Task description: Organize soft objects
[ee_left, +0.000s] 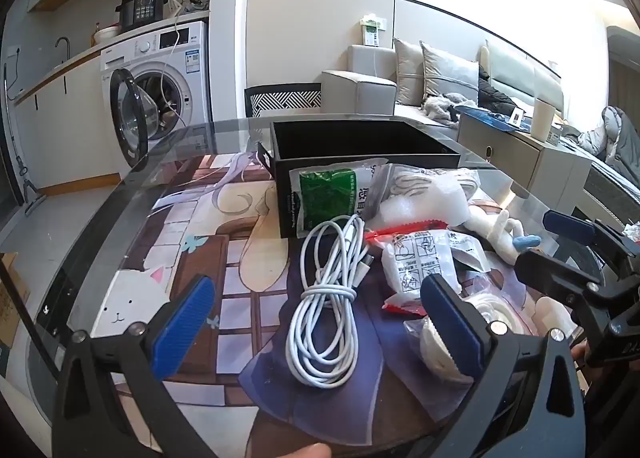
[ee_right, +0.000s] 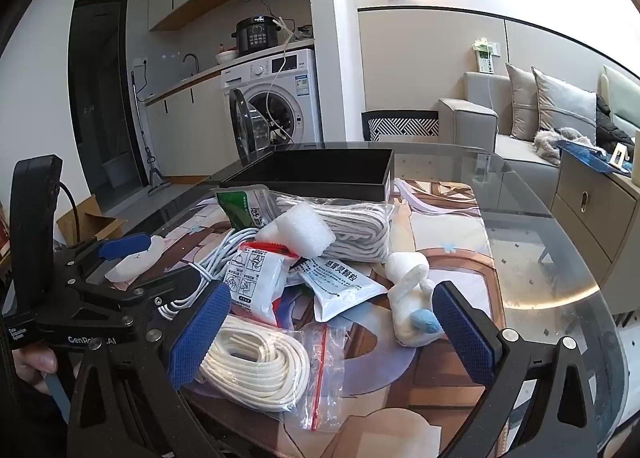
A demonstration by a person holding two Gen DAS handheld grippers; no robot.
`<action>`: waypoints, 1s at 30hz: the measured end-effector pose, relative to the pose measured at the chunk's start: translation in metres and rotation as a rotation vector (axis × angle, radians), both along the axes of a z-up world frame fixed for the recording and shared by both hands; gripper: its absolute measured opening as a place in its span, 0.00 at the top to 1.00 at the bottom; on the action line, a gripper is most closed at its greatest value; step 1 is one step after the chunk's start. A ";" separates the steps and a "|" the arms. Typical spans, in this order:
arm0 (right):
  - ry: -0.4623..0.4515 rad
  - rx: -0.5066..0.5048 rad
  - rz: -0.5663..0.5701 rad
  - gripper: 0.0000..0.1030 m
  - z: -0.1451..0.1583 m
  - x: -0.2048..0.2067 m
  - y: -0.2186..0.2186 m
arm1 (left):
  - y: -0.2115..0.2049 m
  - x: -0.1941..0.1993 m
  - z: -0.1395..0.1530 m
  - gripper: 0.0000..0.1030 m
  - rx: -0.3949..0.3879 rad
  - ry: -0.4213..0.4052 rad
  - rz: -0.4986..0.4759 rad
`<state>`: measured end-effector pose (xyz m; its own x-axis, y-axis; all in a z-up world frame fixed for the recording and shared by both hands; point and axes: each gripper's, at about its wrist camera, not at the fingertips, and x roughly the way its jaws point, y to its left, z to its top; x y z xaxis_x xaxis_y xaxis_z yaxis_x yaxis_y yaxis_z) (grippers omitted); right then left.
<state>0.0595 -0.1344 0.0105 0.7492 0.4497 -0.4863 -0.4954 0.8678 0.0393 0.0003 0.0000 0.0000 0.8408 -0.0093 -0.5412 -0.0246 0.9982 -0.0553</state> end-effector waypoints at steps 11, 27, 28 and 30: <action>0.006 -0.001 0.001 0.00 -0.001 0.001 0.000 | 0.007 0.001 -0.007 0.00 -0.012 0.001 -0.002; 0.015 -0.011 0.006 0.00 -0.002 -0.001 0.003 | 0.006 0.002 -0.002 0.00 -0.010 0.000 0.006; 0.014 -0.010 0.007 0.00 -0.003 -0.001 0.003 | 0.006 0.002 -0.002 0.00 -0.010 0.000 0.006; 0.013 -0.010 0.006 0.00 -0.002 -0.001 0.003 | 0.006 0.001 -0.002 0.00 -0.010 -0.001 0.006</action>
<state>0.0588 -0.1316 0.0081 0.7398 0.4495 -0.5007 -0.5004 0.8650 0.0373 0.0017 0.0060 -0.0016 0.8417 -0.0096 -0.5399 -0.0305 0.9974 -0.0653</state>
